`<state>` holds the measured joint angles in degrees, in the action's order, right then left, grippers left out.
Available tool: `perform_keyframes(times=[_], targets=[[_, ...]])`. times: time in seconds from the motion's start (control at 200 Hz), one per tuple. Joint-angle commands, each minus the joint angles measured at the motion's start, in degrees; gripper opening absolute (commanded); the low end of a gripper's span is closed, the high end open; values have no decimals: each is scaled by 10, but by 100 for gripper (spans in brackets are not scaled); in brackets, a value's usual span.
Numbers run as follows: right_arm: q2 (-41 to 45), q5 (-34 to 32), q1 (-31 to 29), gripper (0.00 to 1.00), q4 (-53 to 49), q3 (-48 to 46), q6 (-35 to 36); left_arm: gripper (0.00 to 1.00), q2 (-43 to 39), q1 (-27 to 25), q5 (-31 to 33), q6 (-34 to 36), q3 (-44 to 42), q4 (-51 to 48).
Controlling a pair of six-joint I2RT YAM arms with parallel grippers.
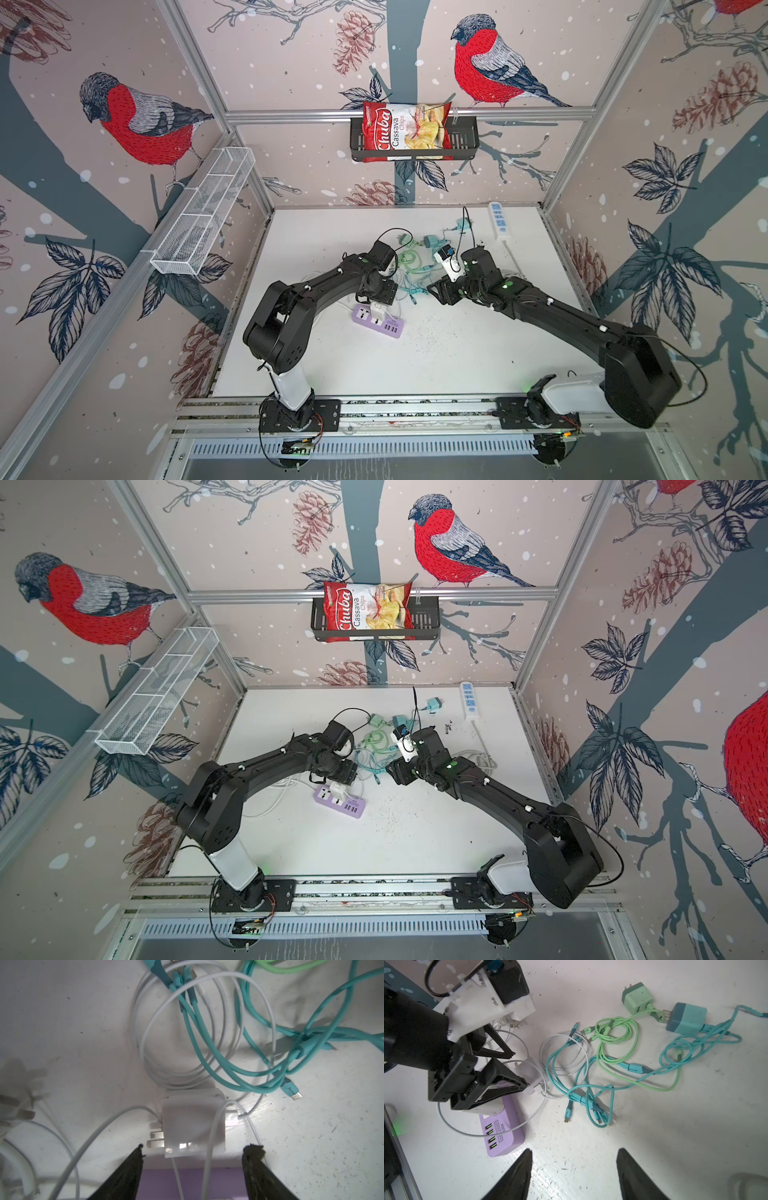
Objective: Insert the plug
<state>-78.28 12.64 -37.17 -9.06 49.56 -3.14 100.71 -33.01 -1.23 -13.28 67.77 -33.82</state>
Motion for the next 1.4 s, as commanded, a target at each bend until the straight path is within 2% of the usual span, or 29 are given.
perform_keyframes(times=[0.0, 0.245, 0.5, 0.745, 0.905, 1.025, 1.201, 1.396], targets=[[4, 9, 2, 66, 16, -5, -6, 75, 11, 0, 4, 8, 8, -9], [11, 2, 6, 66, 15, -10, -10, 72, 42, 3, -7, 10, 23, 3], [17, 3, 14, 66, 20, -14, -13, 64, 48, 5, -12, 10, 11, 6], [20, -2, 15, 66, 16, -13, -16, 40, 40, 7, -17, 9, 21, 6], [28, -10, 18, 67, 14, -8, -16, 35, 11, 9, -65, 6, 44, 10], [34, -2, 18, 67, 14, -7, -17, 32, 0, 9, -72, 11, 65, -5], [44, 22, 17, 68, 17, -10, -31, 31, -18, 19, -125, 1, 90, 8], [80, 76, 24, 70, 95, -40, -118, 31, -24, 21, -207, -32, 96, 67]])
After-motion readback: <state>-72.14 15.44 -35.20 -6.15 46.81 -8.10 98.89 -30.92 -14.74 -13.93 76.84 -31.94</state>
